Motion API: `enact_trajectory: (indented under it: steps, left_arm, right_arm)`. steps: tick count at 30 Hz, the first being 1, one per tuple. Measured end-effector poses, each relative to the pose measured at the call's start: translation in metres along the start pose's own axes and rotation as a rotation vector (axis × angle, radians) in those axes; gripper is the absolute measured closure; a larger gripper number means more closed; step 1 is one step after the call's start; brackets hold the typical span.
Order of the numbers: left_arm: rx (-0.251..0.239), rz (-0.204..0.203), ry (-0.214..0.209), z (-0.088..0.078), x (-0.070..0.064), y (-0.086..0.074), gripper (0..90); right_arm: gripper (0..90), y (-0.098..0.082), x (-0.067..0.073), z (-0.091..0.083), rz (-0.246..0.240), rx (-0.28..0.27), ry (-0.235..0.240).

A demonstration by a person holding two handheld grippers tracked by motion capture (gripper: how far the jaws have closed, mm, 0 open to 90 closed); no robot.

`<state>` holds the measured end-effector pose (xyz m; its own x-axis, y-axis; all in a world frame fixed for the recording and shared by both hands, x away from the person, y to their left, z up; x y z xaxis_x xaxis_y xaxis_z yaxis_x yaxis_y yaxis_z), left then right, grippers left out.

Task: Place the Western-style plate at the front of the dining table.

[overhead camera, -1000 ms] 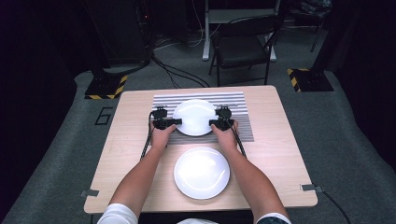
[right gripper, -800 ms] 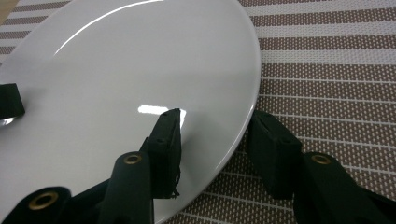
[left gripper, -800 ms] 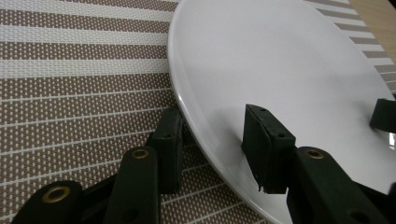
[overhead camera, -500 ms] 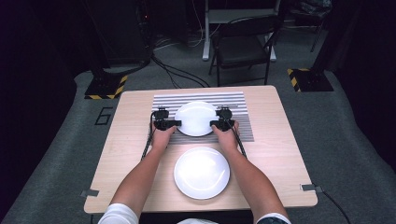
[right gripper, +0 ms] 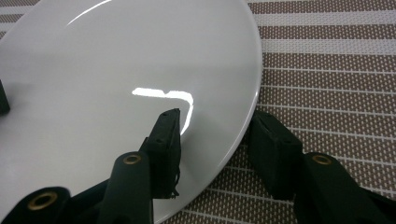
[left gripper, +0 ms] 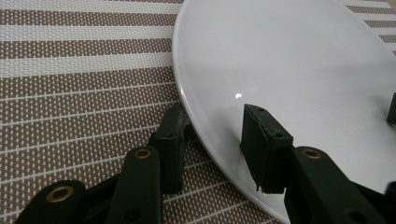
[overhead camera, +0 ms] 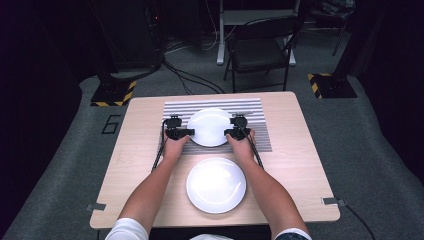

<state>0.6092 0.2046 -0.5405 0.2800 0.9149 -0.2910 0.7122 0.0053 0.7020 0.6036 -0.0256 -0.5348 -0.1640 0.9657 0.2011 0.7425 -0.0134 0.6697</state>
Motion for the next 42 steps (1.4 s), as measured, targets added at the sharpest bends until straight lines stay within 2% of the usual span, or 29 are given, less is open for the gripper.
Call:
enact_trajectory:
  steps: [3, 6, 7, 10, 12, 20, 22, 26, 29, 33, 35, 38, 42]
  left_arm:
    - [0.0, 0.004, 0.002, 0.0, 0.0, 0.0, 59.5]
    - [-0.006, 0.01, 0.015, 0.0, -0.001, 0.0, 58.6]
    - [-0.006, 0.014, 0.014, -0.001, -0.001, 0.001, 57.9]
    - [-0.022, 0.007, 0.019, -0.003, -0.001, 0.003, 57.7]
    - [-0.023, 0.026, 0.019, -0.005, -0.001, 0.004, 57.7]
    - [-0.019, 0.046, 0.031, -0.009, 0.001, 0.004, 56.7]
    - [-0.014, 0.053, 0.039, -0.012, 0.001, 0.004, 55.7]
    - [-0.013, 0.055, 0.027, -0.016, -0.001, 0.004, 53.5]
    - [-0.009, 0.084, 0.023, -0.025, -0.004, 0.004, 52.8]
    - [-0.004, 0.096, 0.024, -0.031, -0.007, 0.003, 52.5]
    - [-0.002, 0.11, 0.014, -0.038, -0.009, 0.003, 52.5]
    - [-0.022, 0.124, -0.007, -0.045, -0.011, 0.001, 52.4]
    - [-0.023, 0.114, -0.033, -0.052, -0.01, -0.007, 52.4]
  right_arm:
    - [53.4, 0.0, 0.0, 0.0, 0.001, 0.011, -0.007]
    - [56.4, 0.003, 0.001, -0.002, -0.08, -0.008, -0.049]
    - [56.2, 0.003, 0.001, -0.002, -0.091, -0.01, -0.047]
    - [55.7, 0.002, 0.001, -0.002, -0.078, -0.005, -0.046]
    - [55.5, 0.002, 0.002, -0.002, -0.08, -0.006, -0.047]
    - [54.2, 0.001, 0.005, -0.006, -0.118, -0.013, -0.052]
    - [53.0, 0.001, 0.006, -0.01, -0.121, -0.017, -0.037]
    - [52.8, 0.0, 0.005, -0.017, -0.122, -0.033, -0.022]
    - [52.4, -0.003, 0.0, -0.025, -0.12, -0.045, -0.004]
    - [52.3, -0.007, -0.008, -0.035, -0.11, -0.053, 0.007]
    - [52.2, -0.009, -0.011, -0.04, -0.102, -0.054, 0.016]
    - [51.6, -0.011, -0.015, -0.049, -0.136, -0.055, 0.01]
    - [51.6, -0.019, -0.019, -0.063, -0.137, -0.066, 0.035]
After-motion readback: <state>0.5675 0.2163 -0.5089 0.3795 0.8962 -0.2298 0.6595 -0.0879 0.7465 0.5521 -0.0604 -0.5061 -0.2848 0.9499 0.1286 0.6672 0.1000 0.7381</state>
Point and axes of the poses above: each handheld gripper's, and its own axes: z roughly forward along the jaws, y roughly out of its top, x roughly to its left, the point moved 4 cm from there along z, roughly forward along the jaws, and after that the axes turned 3 degrees about -x, right-handed, at the moved point
